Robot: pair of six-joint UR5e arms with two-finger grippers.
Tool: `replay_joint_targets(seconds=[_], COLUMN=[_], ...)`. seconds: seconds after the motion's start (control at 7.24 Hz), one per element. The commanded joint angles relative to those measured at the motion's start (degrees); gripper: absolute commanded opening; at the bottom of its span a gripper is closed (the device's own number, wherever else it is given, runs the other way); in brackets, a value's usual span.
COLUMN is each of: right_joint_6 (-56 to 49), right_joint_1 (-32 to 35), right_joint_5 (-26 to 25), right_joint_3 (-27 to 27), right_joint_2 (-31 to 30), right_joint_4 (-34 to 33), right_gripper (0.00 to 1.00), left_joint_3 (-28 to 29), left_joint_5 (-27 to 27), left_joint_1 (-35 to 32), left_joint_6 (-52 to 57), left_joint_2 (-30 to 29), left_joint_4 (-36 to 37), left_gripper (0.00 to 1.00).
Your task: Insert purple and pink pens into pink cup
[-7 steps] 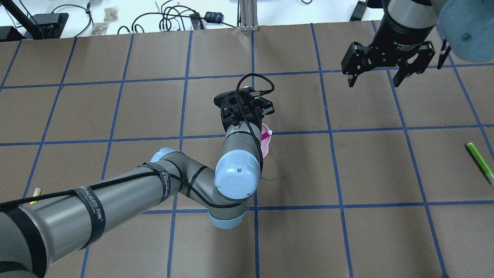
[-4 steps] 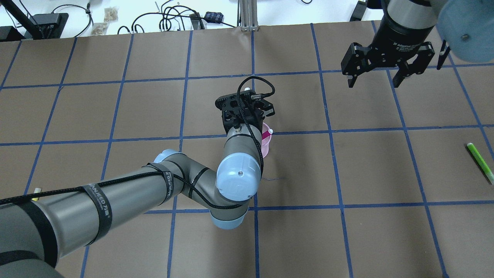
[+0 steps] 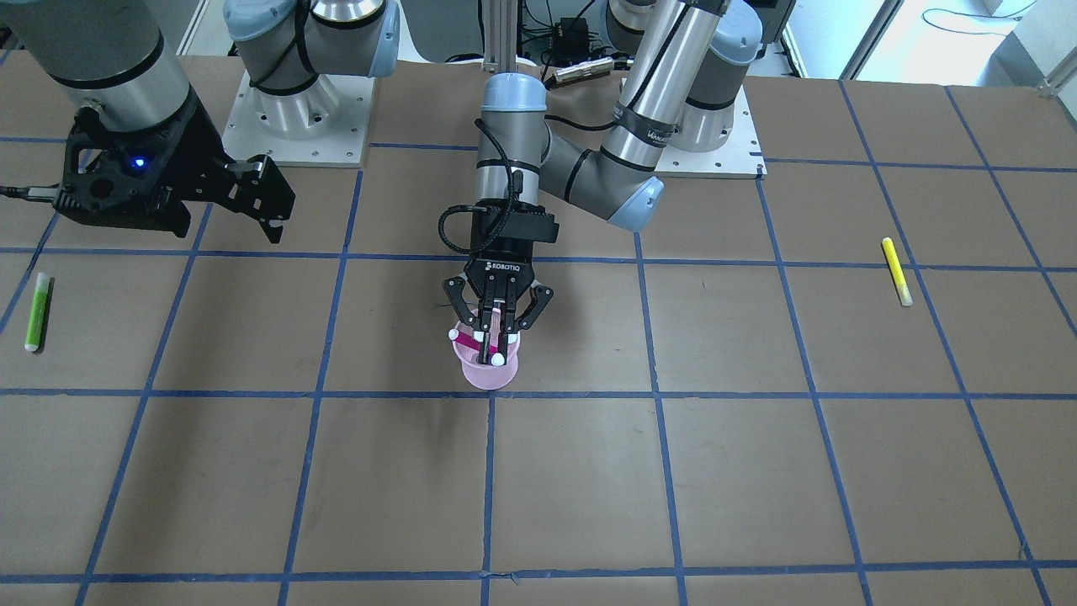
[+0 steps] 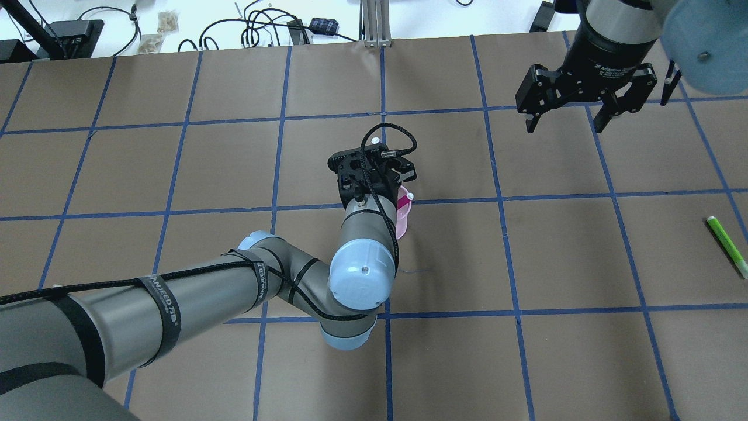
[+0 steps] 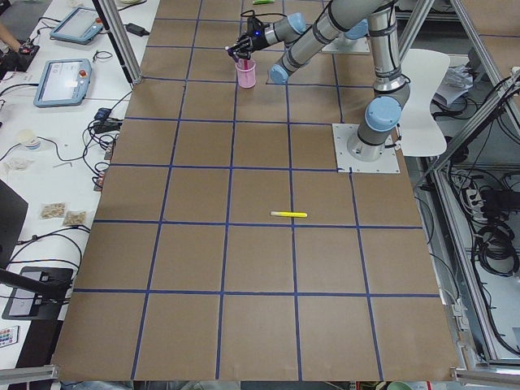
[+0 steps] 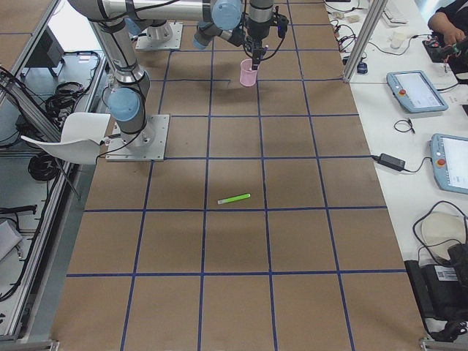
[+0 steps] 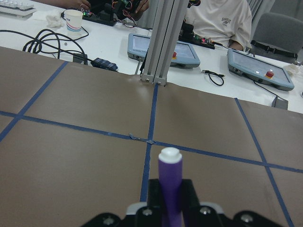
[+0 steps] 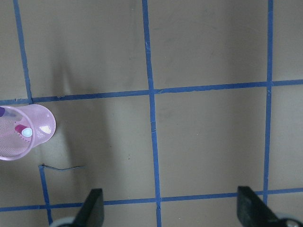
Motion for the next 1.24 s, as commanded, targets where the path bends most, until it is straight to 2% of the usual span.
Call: replay_joint_targets(seconds=[0.0, 0.14, 0.41, 0.55, 0.83, 1.11], right_joint_6=[0.0, 0.0, -0.09, -0.09, -0.09, -0.18], right_joint_1=[0.0, 0.0, 0.0, 0.0, 0.0, 0.0], right_joint_5=[-0.09, 0.0, -0.35, -0.18, 0.17, 0.26], right_joint_3=[0.0, 0.0, 0.0, 0.0, 0.0, 0.0], right_joint_2=[0.01, 0.01, 0.01, -0.08, 0.01, 0.01], right_joint_4=[0.05, 0.14, 0.14, 0.14, 0.14, 0.14], right_gripper=[1.0, 1.0, 1.0, 1.0, 1.0, 1.0], left_joint_3=[-0.5, -0.59, -0.59, -0.59, -0.42, 0.28], left_joint_5=[0.88, 1.76, 1.77, 1.68, 1.59, 0.54], left_joint_1=[-0.64, -0.64, -0.64, -0.64, -0.64, 0.14], left_joint_6=[0.11, 0.29, 2.22, 2.4, 2.58, 3.01], left_joint_2=[-0.48, -0.57, -0.66, -0.66, -0.49, 1.18], left_joint_4=[0.53, 0.88, 0.97, 0.97, 1.05, -3.31], left_gripper=[0.0, 0.0, 0.84, 0.95, 0.98, 1.0])
